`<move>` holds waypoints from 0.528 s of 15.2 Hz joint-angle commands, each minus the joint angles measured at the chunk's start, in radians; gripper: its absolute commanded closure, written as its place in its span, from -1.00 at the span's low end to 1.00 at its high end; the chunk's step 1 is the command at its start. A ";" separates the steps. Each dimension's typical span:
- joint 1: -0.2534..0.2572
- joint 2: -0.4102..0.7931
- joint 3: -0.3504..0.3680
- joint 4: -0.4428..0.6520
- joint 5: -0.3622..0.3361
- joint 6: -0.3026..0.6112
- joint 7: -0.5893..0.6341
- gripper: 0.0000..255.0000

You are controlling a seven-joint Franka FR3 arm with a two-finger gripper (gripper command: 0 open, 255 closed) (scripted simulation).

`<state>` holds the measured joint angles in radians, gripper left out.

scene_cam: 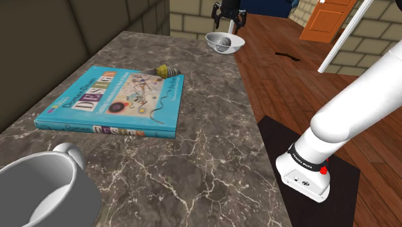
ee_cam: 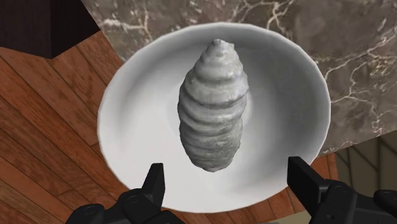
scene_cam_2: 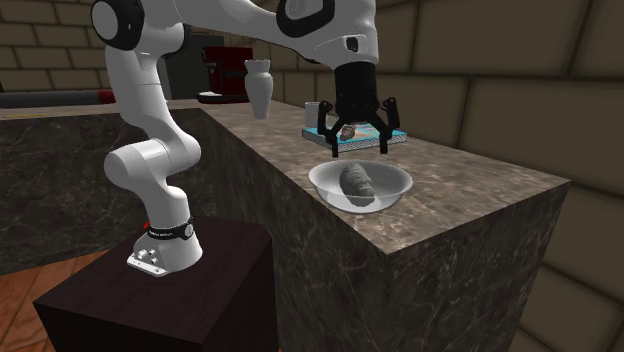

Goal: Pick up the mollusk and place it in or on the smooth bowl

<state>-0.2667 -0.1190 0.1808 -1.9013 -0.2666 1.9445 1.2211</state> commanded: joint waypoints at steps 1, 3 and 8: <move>0.005 -0.011 0.005 0.037 0.006 -0.049 -0.005 -1.00; 0.010 -0.018 0.012 0.087 0.011 -0.107 -0.008 -1.00; 0.010 -0.018 0.012 0.087 0.011 -0.107 -0.008 -1.00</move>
<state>-0.2570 -0.1366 0.1928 -1.8145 -0.2561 1.8386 1.2131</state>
